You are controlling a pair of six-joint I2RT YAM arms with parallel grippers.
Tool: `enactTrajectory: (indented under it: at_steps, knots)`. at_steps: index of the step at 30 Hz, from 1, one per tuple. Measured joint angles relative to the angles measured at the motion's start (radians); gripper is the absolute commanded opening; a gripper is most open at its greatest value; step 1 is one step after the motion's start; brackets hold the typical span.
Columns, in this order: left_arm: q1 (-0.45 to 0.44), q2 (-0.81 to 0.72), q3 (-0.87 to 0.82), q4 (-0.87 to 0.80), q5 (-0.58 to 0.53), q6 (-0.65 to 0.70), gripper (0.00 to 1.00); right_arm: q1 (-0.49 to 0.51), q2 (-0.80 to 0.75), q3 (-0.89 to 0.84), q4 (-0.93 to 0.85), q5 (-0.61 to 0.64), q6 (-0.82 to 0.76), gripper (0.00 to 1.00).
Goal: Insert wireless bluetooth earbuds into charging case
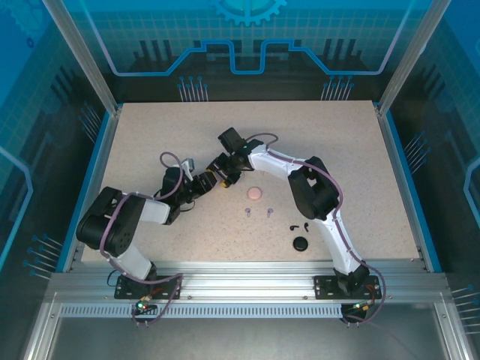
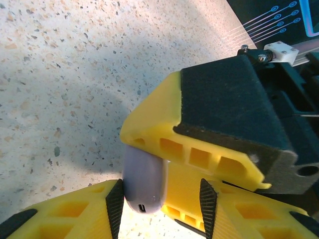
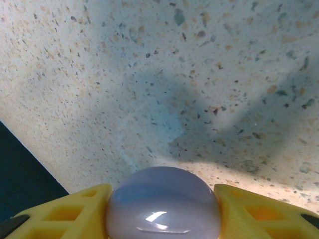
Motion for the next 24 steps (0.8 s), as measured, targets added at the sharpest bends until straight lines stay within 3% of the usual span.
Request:
enactTrajectory:
  at_steps: [10,24]
  knots:
    - [-0.006,0.014,0.001,0.012,0.000,0.000,0.48,0.002,-0.037,-0.009,0.032,-0.008,0.000,0.51]
    - [-0.010,0.018,0.024,0.015,-0.015,-0.006,0.38,0.002,-0.066,-0.064,0.063,-0.010,0.007,0.51]
